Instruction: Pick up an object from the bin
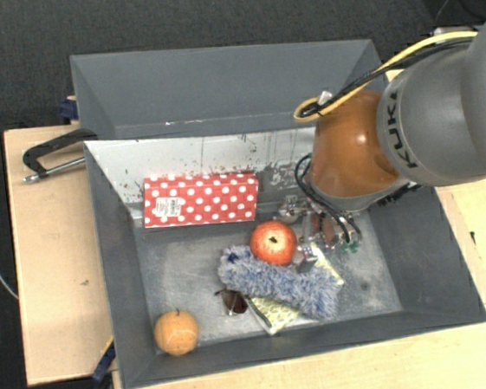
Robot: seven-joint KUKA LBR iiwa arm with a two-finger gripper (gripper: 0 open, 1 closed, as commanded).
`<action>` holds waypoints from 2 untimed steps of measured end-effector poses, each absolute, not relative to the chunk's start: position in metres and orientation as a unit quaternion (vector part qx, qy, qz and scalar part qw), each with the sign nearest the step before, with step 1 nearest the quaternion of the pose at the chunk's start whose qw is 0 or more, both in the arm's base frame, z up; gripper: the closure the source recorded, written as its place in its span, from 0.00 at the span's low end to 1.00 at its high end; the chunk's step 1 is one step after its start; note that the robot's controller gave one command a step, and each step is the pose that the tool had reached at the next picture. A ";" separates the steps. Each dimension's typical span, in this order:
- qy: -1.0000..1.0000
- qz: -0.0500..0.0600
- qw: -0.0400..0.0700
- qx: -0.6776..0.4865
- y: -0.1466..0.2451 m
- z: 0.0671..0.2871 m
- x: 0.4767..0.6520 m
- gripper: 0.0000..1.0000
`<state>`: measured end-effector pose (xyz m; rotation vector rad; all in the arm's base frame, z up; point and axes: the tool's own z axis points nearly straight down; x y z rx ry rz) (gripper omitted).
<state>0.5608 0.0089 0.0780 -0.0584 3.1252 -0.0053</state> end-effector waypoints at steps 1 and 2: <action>1.000 -0.002 0.008 -0.019 0.009 0.078 0.561 1.00; 1.000 0.000 0.003 -0.017 0.023 0.209 0.562 1.00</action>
Offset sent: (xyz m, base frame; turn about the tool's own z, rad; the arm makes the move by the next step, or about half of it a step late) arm -0.0003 0.0130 0.1296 0.0032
